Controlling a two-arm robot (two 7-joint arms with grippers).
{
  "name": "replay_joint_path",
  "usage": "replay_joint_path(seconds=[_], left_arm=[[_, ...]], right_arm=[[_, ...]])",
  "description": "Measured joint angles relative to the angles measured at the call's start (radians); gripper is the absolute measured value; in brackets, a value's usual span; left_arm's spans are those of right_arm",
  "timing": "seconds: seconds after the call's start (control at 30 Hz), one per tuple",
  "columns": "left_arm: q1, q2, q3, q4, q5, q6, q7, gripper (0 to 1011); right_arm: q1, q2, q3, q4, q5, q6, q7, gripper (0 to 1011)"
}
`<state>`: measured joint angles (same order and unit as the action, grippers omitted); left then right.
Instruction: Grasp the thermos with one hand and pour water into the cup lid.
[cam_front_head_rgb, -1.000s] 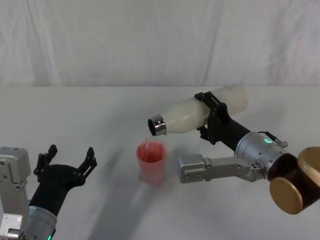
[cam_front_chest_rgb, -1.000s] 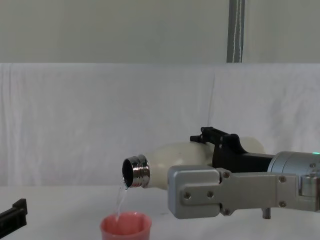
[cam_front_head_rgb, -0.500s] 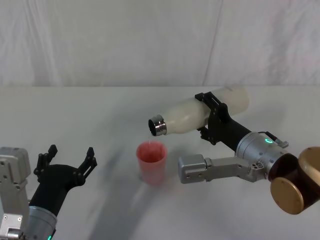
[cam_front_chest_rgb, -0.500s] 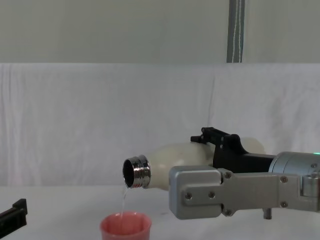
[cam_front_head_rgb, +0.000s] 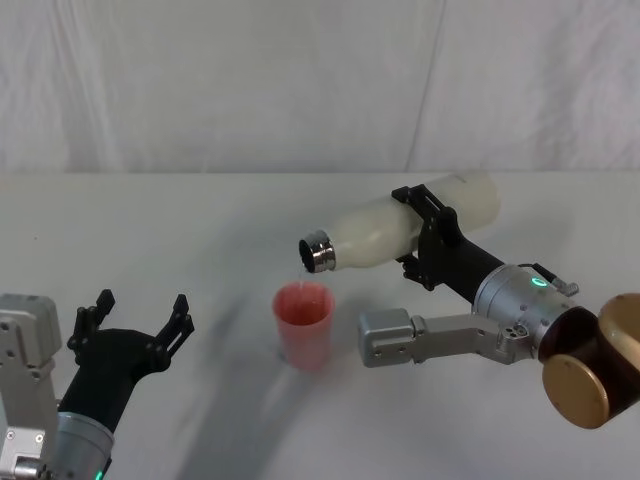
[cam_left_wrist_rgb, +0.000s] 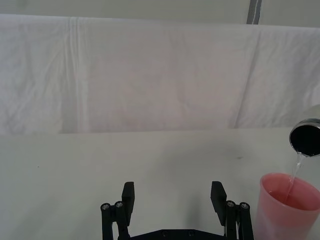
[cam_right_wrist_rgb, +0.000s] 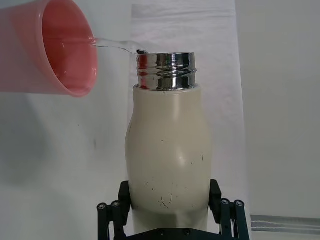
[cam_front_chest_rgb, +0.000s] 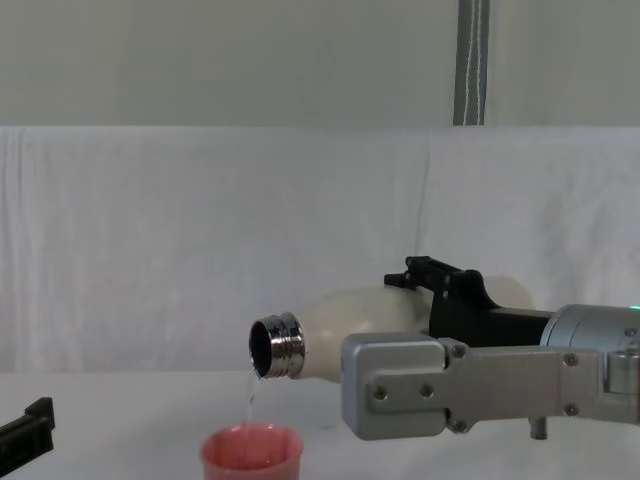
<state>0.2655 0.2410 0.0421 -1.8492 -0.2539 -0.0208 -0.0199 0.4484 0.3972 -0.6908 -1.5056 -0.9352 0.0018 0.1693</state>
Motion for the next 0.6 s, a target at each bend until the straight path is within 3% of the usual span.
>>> replay_joint_path(seconds=[0.6], left_arm=[[0.0,0.0,0.0,0.0,0.0,0.0,0.0,1001]], right_arm=[[0.003,0.003,-0.001,0.0,-0.004,0.003,0.002,950]])
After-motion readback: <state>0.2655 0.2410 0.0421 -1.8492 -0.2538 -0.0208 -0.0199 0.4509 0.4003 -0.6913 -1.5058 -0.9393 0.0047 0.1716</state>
